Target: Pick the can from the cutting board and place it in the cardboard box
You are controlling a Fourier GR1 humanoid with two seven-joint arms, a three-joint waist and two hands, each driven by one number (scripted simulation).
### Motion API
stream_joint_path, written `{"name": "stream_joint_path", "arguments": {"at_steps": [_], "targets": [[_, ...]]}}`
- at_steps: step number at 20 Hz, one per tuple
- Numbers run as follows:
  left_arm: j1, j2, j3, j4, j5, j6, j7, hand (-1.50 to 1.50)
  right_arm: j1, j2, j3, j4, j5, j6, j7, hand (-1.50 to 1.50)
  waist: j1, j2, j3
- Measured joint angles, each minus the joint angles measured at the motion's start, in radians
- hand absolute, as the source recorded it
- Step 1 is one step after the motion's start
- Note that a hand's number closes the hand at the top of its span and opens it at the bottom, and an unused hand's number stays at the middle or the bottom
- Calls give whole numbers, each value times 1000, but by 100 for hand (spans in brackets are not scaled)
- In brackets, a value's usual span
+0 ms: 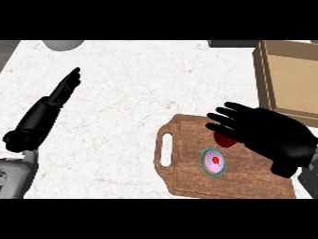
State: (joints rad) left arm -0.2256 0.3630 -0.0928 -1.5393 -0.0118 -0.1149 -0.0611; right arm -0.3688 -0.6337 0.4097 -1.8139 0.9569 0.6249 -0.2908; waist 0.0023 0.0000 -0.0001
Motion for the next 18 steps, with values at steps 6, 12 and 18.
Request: {"name": "stream_joint_path", "arguments": {"at_steps": [6, 12, 18], "targets": [[-3, -20, 24, 5, -20, -27, 1, 0, -10, 50, -14, 118, 92, -69, -73, -150, 1, 1, 0], [3, -48, 42, 6, -53, -35, -9, 0, -8, 112, -9, 201, 162, -92, -126, -150, 1, 0, 0], [6, -70, 61, 8, -70, -60, -12, 0, -14, 155, -32, 250, 239, -108, -145, -150, 0, 0, 0]]}}
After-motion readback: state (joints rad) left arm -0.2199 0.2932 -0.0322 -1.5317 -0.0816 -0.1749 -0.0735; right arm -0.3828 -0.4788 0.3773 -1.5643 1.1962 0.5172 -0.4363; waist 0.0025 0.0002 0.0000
